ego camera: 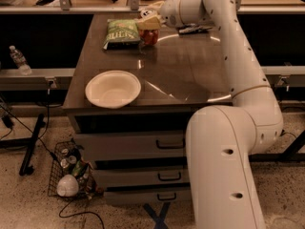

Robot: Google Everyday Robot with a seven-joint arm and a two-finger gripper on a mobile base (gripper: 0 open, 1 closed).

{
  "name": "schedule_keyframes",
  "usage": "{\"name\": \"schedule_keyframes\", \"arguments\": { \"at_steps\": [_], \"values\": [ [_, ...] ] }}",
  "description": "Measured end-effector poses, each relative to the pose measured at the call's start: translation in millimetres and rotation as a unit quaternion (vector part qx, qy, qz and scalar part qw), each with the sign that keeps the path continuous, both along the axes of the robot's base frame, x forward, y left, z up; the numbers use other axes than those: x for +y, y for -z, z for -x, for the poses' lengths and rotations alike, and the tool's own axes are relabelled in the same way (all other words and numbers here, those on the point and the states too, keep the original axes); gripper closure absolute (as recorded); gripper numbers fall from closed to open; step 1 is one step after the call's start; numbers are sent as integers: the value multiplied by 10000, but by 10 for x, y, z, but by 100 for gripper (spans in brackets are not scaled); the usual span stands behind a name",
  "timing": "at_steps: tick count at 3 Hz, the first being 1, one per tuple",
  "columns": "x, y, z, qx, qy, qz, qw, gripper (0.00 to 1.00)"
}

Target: Move coke can near green jalapeno chip bag

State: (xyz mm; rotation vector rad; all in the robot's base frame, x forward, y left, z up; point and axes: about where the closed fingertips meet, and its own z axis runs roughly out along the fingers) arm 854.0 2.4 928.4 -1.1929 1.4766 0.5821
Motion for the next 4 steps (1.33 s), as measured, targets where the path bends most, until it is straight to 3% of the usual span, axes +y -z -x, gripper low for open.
{"name": "schedule_keyframes", "arguments": {
  "at_steps": [1,4],
  "values": [
    [87,75,-29,85,-19,34,10000,67],
    [240,166,30,337,-192,60,9992,1]
  ]
}}
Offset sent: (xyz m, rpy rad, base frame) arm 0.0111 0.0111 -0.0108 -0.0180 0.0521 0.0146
